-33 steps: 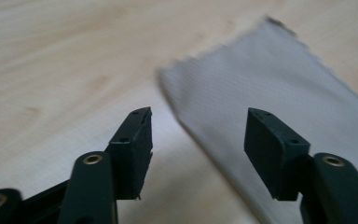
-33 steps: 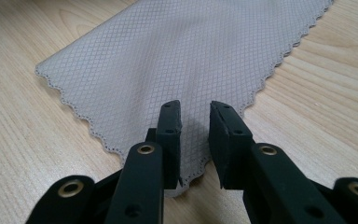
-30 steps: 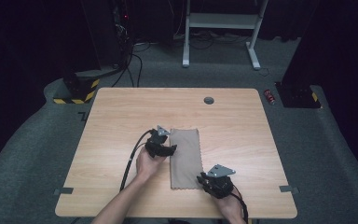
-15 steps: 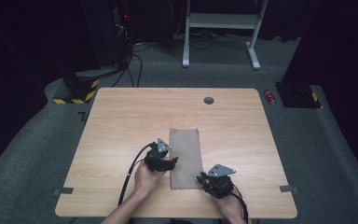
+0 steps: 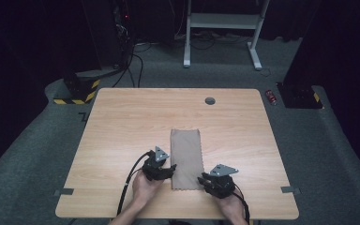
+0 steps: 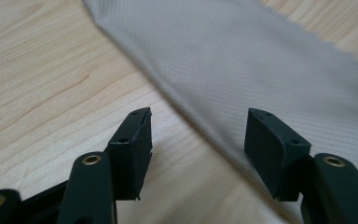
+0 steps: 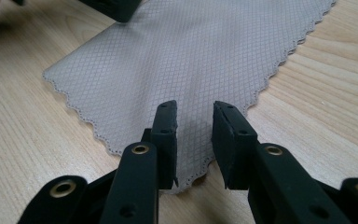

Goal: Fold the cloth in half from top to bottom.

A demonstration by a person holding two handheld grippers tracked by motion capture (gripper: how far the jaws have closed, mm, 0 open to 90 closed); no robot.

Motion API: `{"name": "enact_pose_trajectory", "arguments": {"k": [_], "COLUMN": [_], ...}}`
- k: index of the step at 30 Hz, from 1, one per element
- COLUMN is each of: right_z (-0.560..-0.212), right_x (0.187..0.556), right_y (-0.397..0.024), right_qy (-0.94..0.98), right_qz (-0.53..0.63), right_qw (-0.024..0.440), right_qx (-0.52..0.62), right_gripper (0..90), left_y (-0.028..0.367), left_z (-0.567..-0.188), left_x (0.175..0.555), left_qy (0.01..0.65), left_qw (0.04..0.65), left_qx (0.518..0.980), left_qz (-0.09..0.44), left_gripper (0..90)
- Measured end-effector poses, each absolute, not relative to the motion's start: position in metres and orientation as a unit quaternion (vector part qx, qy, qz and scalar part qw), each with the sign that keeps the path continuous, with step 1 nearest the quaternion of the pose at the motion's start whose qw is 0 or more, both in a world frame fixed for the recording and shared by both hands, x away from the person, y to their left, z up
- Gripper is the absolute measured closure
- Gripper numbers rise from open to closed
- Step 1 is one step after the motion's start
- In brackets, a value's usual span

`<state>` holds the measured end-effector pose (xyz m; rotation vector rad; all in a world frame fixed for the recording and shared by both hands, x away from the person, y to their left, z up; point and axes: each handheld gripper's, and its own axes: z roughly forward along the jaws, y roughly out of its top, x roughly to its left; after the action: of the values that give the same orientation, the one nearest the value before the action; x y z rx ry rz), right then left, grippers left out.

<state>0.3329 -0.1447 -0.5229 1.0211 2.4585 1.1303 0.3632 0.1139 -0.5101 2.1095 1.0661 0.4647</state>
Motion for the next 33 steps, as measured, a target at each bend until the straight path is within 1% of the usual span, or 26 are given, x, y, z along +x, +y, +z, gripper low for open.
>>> {"name": "enact_pose_trajectory", "arguments": {"k": [1, 4, 11, 16, 18, 19, 20, 23, 25, 33], "right_z": [-0.523, -0.522, -0.521, -0.522, -0.522, -0.522, -0.521, -0.522, -0.522, -0.522], "right_x": [0.333, 0.333, 0.334, 0.333, 0.332, 0.332, 0.33, 0.328, 0.327, 0.322], "right_y": [-0.145, -0.145, -0.152, -0.151, -0.15, -0.15, -0.149, -0.147, -0.147, -0.142], "right_qy": [0.843, 0.84, 0.84, 0.842, 0.844, 0.844, 0.848, 0.849, 0.849, 0.852], "right_qz": [0.388, 0.389, 0.379, 0.376, 0.375, 0.375, 0.374, 0.375, 0.378, 0.379], "right_qw": [0.124, 0.125, 0.129, 0.137, 0.139, 0.139, 0.137, 0.136, 0.128, 0.124], "right_qx": [0.35, 0.356, 0.366, 0.363, 0.358, 0.358, 0.351, 0.347, 0.347, 0.338], "right_gripper": [70.4, 69.5, 65.3, 64.6, 67.9, 67.9, 70.8, 73.3, 73.9, 75.3], "left_y": [0.114, 0.111, 0.105, 0.108, 0.108, 0.108, 0.11, 0.113, 0.115, 0.12], "left_z": [-0.51, -0.506, -0.515, -0.519, -0.519, -0.519, -0.52, -0.521, -0.521, -0.52], "left_x": [0.363, 0.342, 0.317, 0.311, 0.31, 0.31, 0.309, 0.31, 0.309, 0.31], "left_qy": [0.413, 0.398, 0.378, 0.376, 0.377, 0.377, 0.382, 0.387, 0.388, 0.385], "left_qw": [0.358, 0.368, 0.345, 0.346, 0.348, 0.348, 0.355, 0.36, 0.36, 0.354], "left_qx": [0.818, 0.822, 0.838, 0.839, 0.839, 0.839, 0.835, 0.832, 0.831, 0.836], "left_qz": [0.18, 0.172, 0.188, 0.187, 0.181, 0.181, 0.177, 0.17, 0.17, 0.168], "left_gripper": [42.2, 42.0, 41.9, 43.5, 46.1, 47.6, 47.9, 47.8, 47.2, 47.0]}}
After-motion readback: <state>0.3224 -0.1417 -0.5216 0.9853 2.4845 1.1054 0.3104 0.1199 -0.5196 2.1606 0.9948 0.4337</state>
